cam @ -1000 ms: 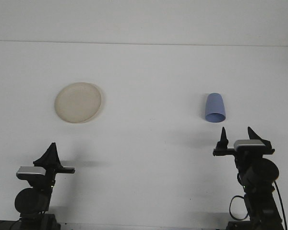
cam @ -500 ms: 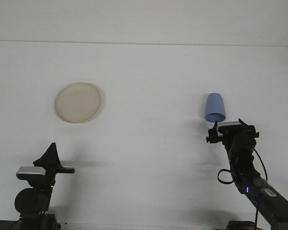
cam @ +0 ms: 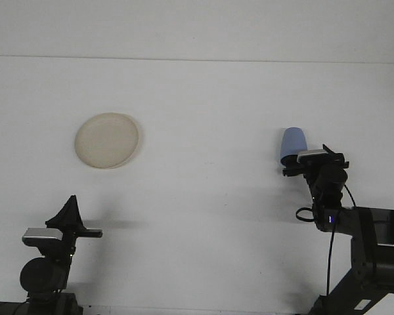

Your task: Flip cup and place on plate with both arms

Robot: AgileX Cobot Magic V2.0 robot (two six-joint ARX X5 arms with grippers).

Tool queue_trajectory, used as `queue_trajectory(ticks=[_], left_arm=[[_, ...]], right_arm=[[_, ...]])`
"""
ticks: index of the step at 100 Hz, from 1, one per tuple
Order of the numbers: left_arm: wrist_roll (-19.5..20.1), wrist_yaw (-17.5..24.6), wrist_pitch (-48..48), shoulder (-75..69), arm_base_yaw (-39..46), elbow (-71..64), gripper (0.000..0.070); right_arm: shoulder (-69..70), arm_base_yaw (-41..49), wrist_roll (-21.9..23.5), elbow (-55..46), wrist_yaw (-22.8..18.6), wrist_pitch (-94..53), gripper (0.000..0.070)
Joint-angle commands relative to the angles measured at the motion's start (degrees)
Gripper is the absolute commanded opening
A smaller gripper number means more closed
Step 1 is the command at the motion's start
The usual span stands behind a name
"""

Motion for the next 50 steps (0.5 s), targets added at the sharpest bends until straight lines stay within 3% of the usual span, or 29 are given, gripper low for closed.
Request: queue_trajectory(ticks=[1,9,15,26,27,29,36,50], left_arm=[[-0.1,-0.2,0.6,-0.1,0.0,-1.0,0.0014],[-0.1,-0.2,0.6,-0.1,0.0,-1.0,0.0014],[-0.1,-0.1,0.6,-0.1,0.0,-1.0,0.0014],[-0.1,-0.2,0.6,-0.1,0.0,-1.0,0.0014],[-0.1,-0.1,0.6,-0.1,0.0,-1.0,0.0014],[-0.1,-0.2,0.6,-0.1,0.0,-1.0,0.0014],[-0.1,-0.2,0.6,-0.1,0.0,-1.0,0.0014],[-0.1,-0.1,0.6,-0.1,0.0,-1.0,0.0014]], right_arm=[[2.6,-0.1,0.0,2.0,-0.1,0.9,0.0584],[4.0,-0.1,0.0,3.6,-0.1,0.9,0.0573],[4.5,-0.1,0.0,4.4,-0.2,0.9,0.0502],[4.9,0.0,0.0,5.0,-0.6,0.9,0.023],[4.9,0.0,0.0,5.0,-0.6,0.9,0.023],[4.9,0.0,0.0,5.0,-1.2,0.9,0.0152],[4.9,0.0,0.1,5.0,-2.7,0.9,0.0016],[4.8,0.0,1.0,5.0,-3.2,0.9,0.0002]])
